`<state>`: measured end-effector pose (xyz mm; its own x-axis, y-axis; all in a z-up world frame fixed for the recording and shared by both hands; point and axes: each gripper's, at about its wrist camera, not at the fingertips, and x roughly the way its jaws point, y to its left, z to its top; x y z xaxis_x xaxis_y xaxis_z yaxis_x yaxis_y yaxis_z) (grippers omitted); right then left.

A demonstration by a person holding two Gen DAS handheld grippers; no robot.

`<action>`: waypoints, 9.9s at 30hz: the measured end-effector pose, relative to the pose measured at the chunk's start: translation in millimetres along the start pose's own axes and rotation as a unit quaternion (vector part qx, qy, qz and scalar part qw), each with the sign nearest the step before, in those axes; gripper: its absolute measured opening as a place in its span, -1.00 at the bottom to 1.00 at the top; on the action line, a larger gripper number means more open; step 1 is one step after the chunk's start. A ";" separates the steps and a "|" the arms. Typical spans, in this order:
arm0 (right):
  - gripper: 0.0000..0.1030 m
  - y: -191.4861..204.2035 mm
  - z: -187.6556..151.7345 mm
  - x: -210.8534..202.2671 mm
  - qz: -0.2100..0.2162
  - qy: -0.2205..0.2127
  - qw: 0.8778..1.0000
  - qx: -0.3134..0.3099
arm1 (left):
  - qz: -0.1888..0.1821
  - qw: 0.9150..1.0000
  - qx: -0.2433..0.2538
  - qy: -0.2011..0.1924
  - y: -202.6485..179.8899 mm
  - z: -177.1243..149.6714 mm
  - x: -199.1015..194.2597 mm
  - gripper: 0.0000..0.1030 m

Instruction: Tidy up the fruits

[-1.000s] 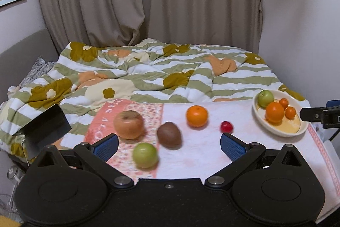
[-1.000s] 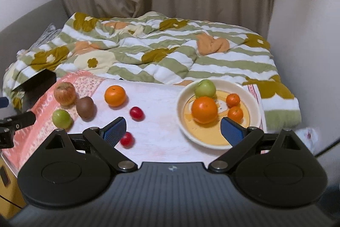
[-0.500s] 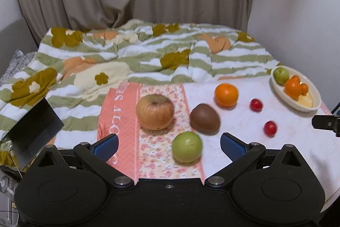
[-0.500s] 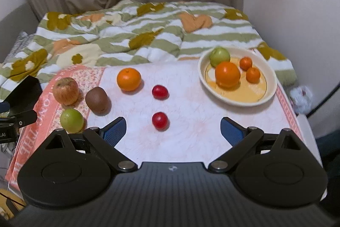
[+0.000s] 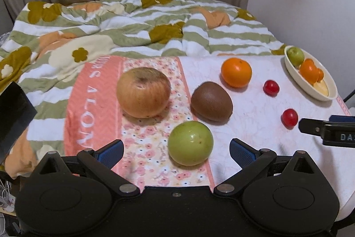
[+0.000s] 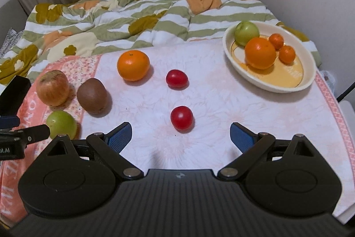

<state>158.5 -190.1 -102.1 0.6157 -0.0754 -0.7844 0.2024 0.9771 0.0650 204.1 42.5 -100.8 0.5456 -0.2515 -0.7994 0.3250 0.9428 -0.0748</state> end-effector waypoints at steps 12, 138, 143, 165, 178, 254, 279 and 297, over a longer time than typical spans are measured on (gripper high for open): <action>0.99 -2.2 -8.6 32.2 -0.002 0.019 1.000 -0.018 | -0.011 1.000 0.004 0.018 -10.7 0.9 30.9 0.51; -0.12 -289.1 107.4 27.4 0.038 -0.009 0.999 -0.017 | -0.045 0.993 0.109 0.008 -333.6 95.5 90.3 0.92; -0.12 -273.4 108.9 34.3 0.055 -0.001 0.998 -0.033 | -0.029 0.996 0.087 0.001 -315.8 95.5 76.5 0.93; 1.00 -261.5 104.6 51.0 0.084 -0.015 0.996 -0.012 | 0.024 0.998 0.055 -0.011 -287.7 72.4 48.5 0.94; 1.00 -263.9 92.5 5.0 0.077 -0.020 0.997 -0.013 | 0.036 0.998 0.045 -0.040 -296.1 63.3 7.9 0.94; 1.00 61.7 105.8 87.8 0.058 0.037 0.997 -0.043 | 0.027 0.997 -0.055 0.053 36.4 72.5 71.8 0.74; 0.74 78.0 104.9 130.4 0.088 0.059 0.987 -0.117 | 0.062 0.996 -0.043 0.047 25.8 62.1 71.3 0.54; 0.44 75.3 97.8 79.2 0.080 0.015 0.991 -0.106 | 0.047 0.998 -0.039 0.001 20.6 50.3 24.9 0.53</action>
<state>297.0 -142.0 -99.0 0.6036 0.0867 -0.7926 -0.0627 0.9962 0.0613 263.2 44.7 -92.3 0.5696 -0.1600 -0.8062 0.2113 0.9764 -0.0445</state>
